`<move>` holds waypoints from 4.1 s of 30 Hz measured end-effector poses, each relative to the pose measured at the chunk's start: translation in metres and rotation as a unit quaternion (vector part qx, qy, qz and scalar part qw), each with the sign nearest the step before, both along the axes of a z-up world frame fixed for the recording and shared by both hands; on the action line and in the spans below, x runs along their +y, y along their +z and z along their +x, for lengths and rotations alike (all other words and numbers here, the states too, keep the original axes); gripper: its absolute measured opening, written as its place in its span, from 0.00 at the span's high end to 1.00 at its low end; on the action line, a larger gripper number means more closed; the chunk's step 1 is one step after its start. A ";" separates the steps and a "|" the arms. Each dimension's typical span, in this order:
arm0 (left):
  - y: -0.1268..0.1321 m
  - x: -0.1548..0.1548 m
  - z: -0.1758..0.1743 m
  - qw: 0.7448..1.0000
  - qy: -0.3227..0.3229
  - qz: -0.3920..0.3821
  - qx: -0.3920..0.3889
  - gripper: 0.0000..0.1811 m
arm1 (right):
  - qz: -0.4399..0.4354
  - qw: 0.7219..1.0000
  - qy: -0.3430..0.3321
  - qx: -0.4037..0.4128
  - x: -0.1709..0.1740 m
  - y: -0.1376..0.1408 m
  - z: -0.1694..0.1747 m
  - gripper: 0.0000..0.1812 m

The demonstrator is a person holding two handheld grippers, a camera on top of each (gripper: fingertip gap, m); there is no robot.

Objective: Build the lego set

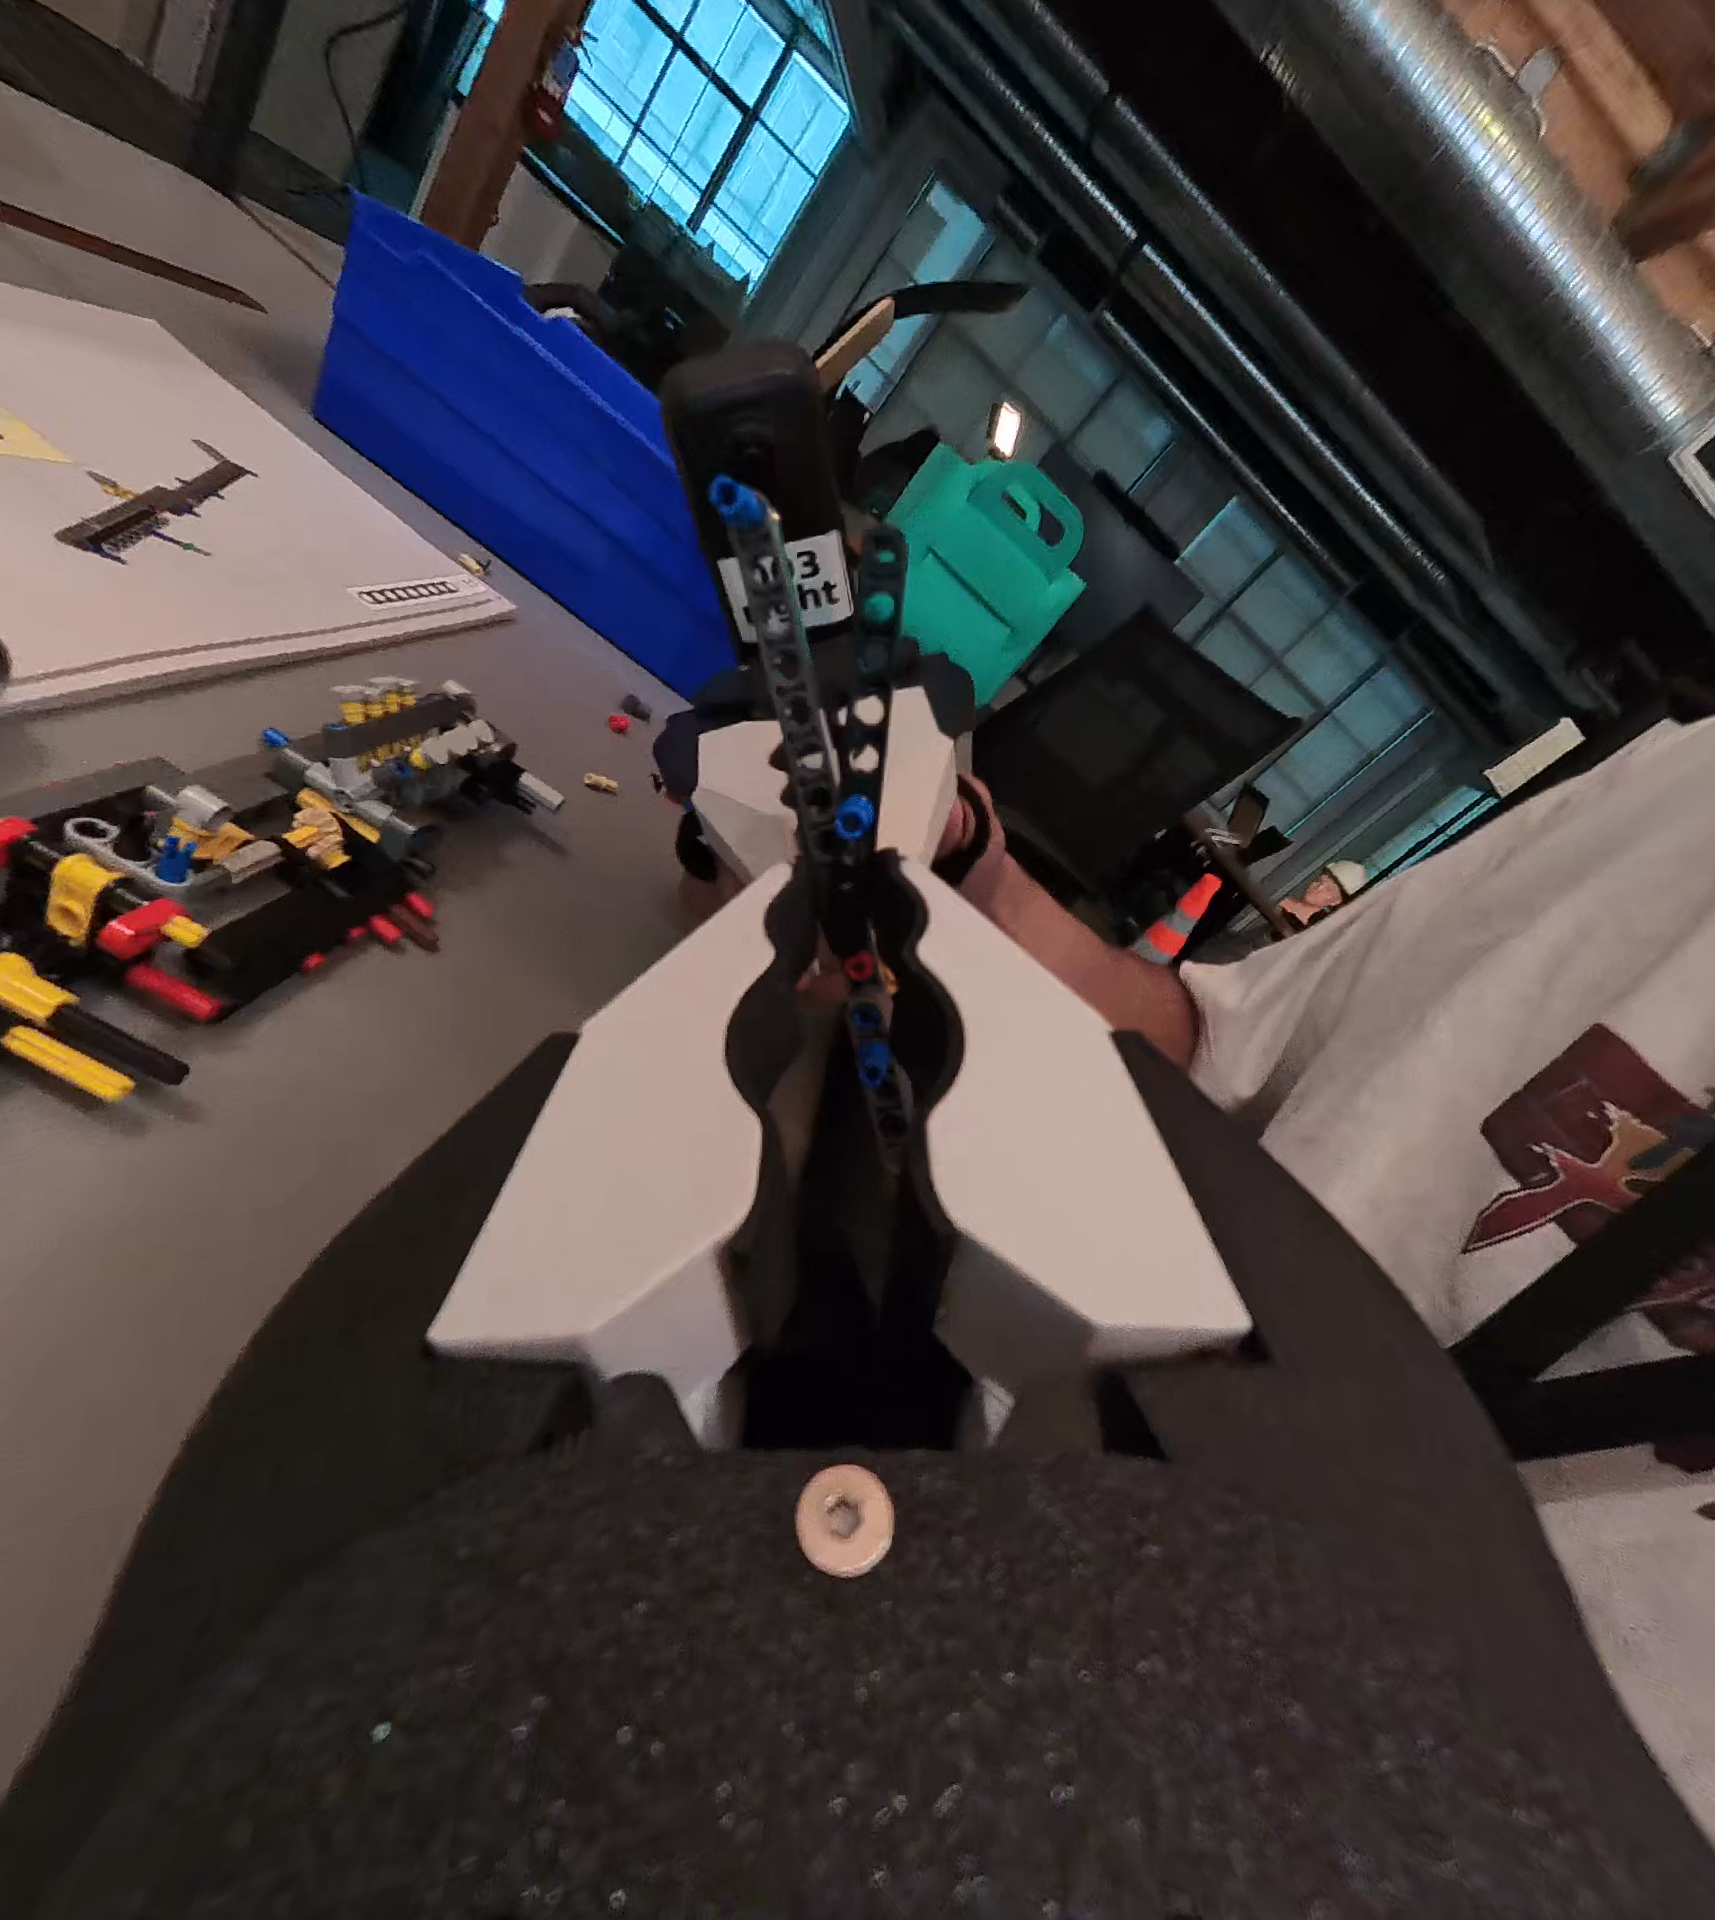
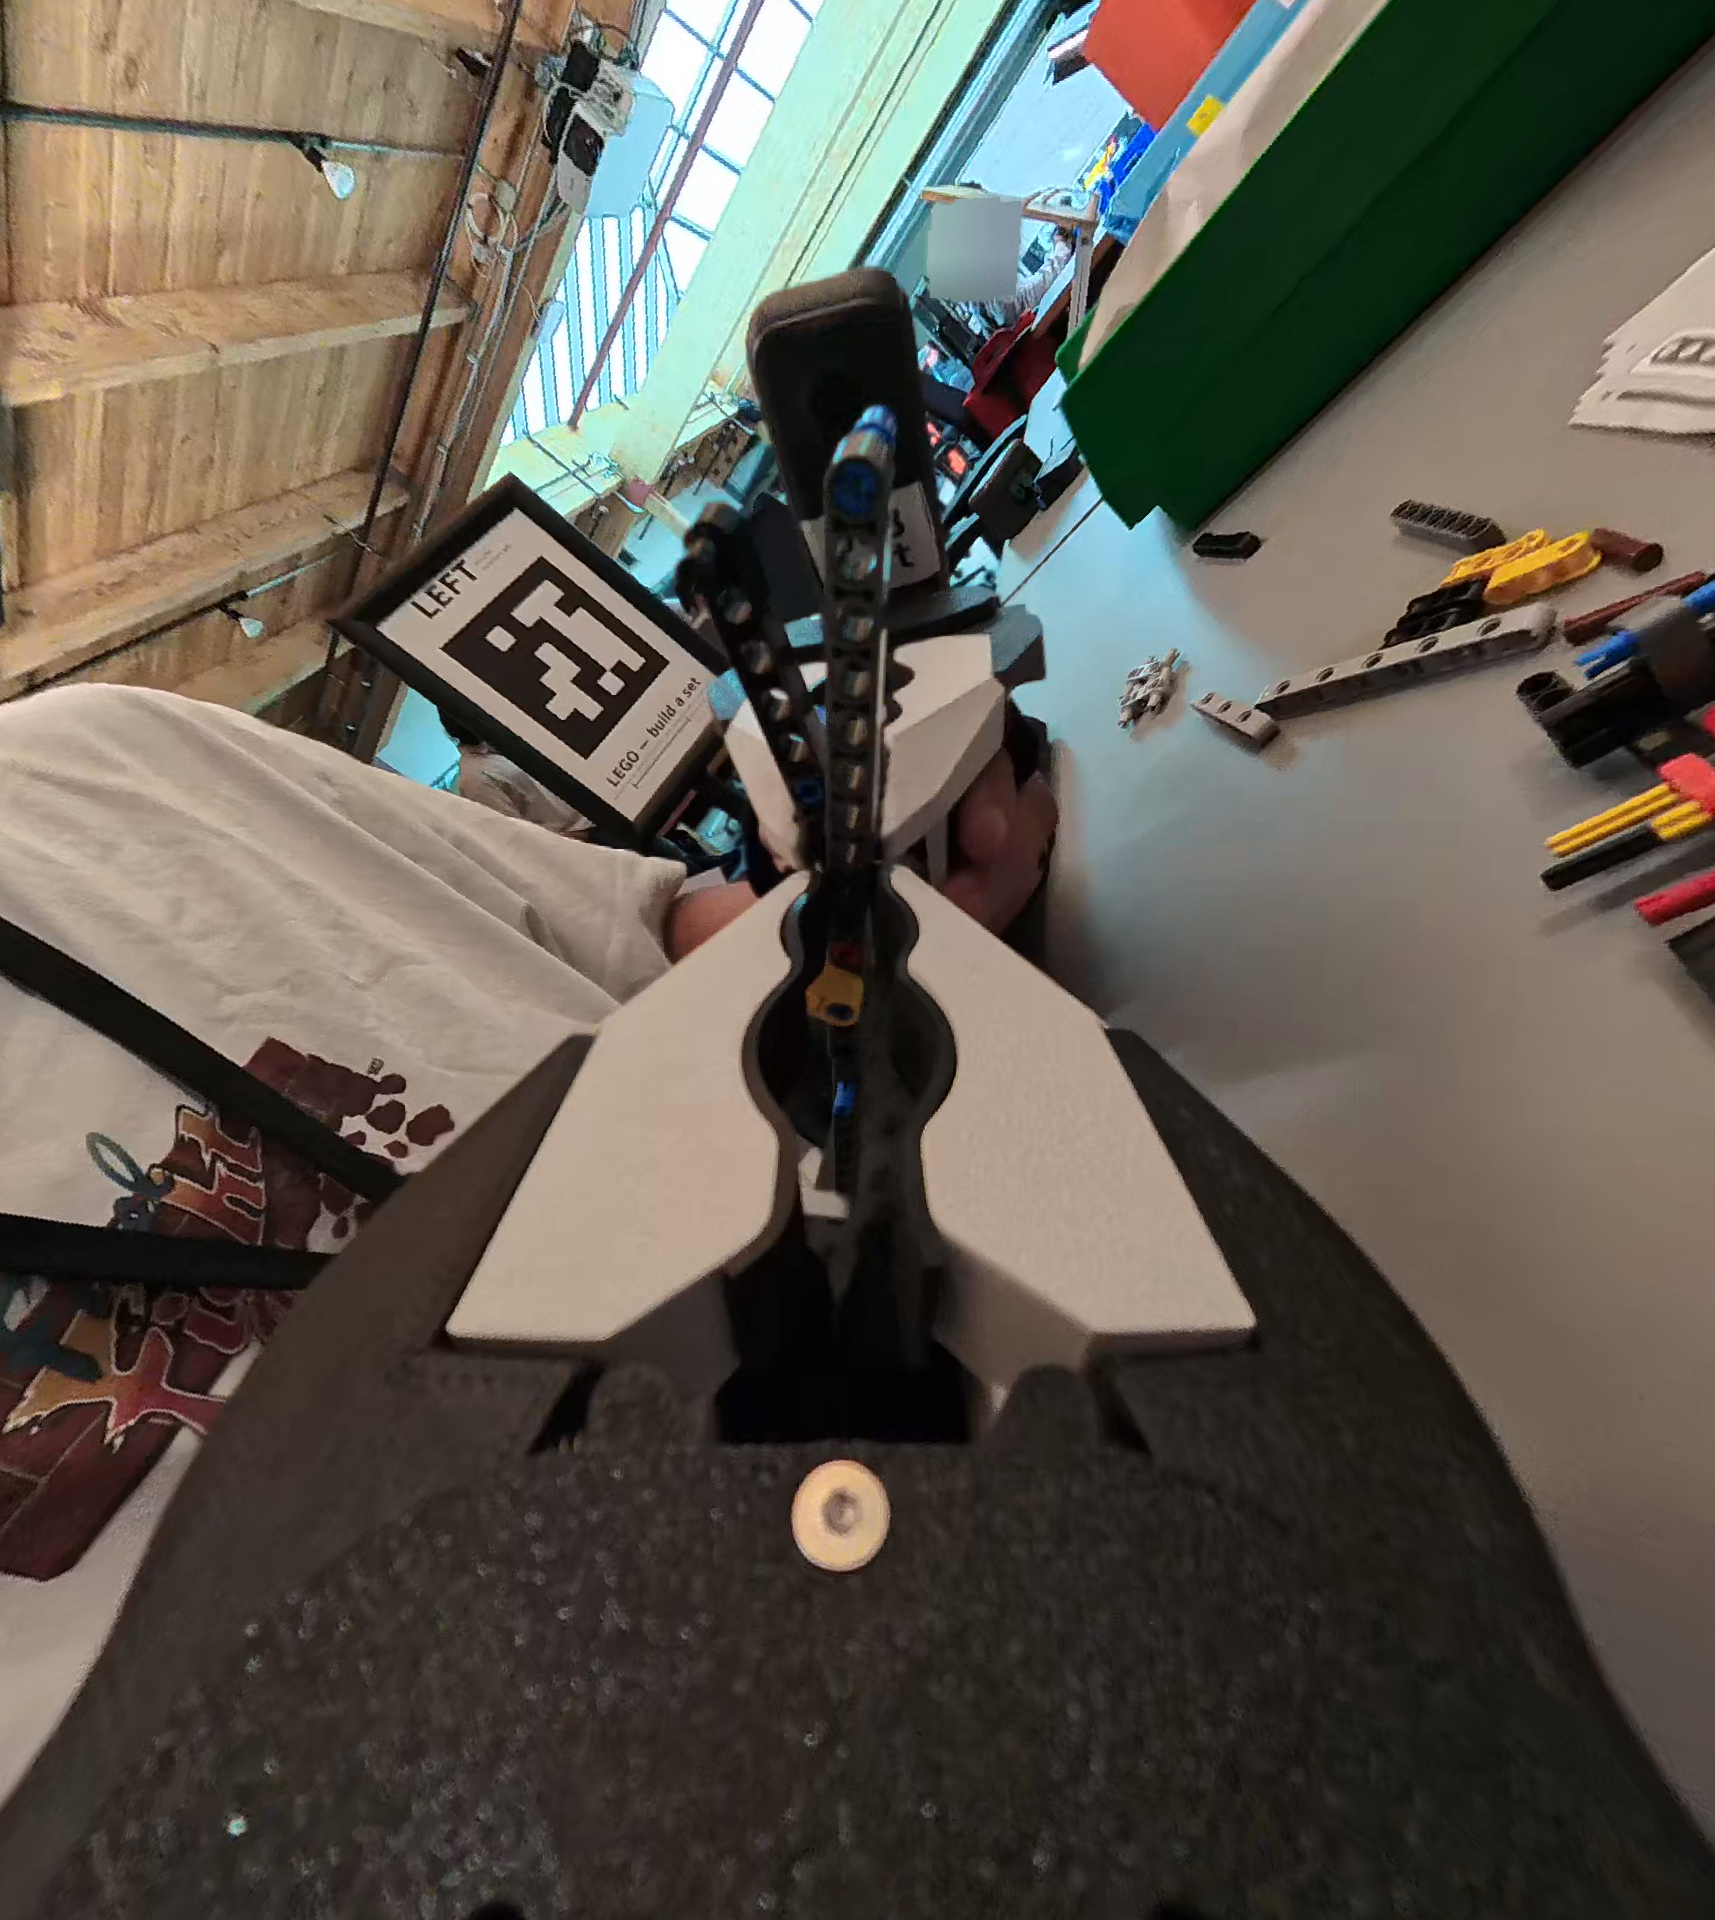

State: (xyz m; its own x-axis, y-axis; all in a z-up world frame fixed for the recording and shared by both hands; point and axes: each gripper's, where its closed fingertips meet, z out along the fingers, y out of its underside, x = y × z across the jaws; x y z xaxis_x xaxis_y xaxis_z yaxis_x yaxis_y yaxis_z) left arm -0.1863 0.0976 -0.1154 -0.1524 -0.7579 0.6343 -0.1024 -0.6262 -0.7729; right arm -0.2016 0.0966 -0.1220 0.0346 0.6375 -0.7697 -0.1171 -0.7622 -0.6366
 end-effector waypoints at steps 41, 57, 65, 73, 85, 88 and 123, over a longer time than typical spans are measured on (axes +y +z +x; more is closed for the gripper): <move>-0.008 0.003 0.000 0.998 -0.060 0.020 -0.002 0.96 | 0.023 0.999 -0.027 -0.018 0.005 -0.006 0.004 0.97; -0.004 0.020 -0.011 0.999 -0.036 -0.007 -0.027 0.96 | 0.021 0.998 -0.048 -0.023 0.013 -0.008 0.016 0.97; -0.009 0.014 0.000 0.998 -0.054 -0.018 -0.012 0.96 | 0.024 0.998 -0.046 -0.029 0.014 -0.009 0.011 0.97; -0.007 0.017 0.000 0.998 -0.047 -0.032 -0.020 0.96 | 0.020 0.998 -0.050 -0.023 0.016 -0.008 0.011 0.97; -0.004 0.017 0.002 0.999 -0.020 -0.010 -0.026 0.96 | 0.022 0.998 -0.050 -0.014 0.016 -0.003 0.011 0.97; -0.005 0.017 0.002 1.000 -0.018 -0.009 -0.024 0.96 | 0.016 0.999 -0.049 -0.012 0.017 -0.004 0.011 0.97; -0.019 0.011 0.008 0.998 -0.057 -0.019 0.025 0.96 | 0.025 0.998 -0.048 -0.039 0.014 -0.010 0.012 0.83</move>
State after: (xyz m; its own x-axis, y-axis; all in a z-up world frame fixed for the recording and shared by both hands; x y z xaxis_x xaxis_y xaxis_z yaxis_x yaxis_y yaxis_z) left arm -0.1780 0.1089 -0.1341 -0.2035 -0.7130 0.6710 -0.2127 -0.6368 -0.7411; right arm -0.1900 0.1105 -0.1324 0.1557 0.6661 -0.7294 -0.1360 -0.7170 -0.6837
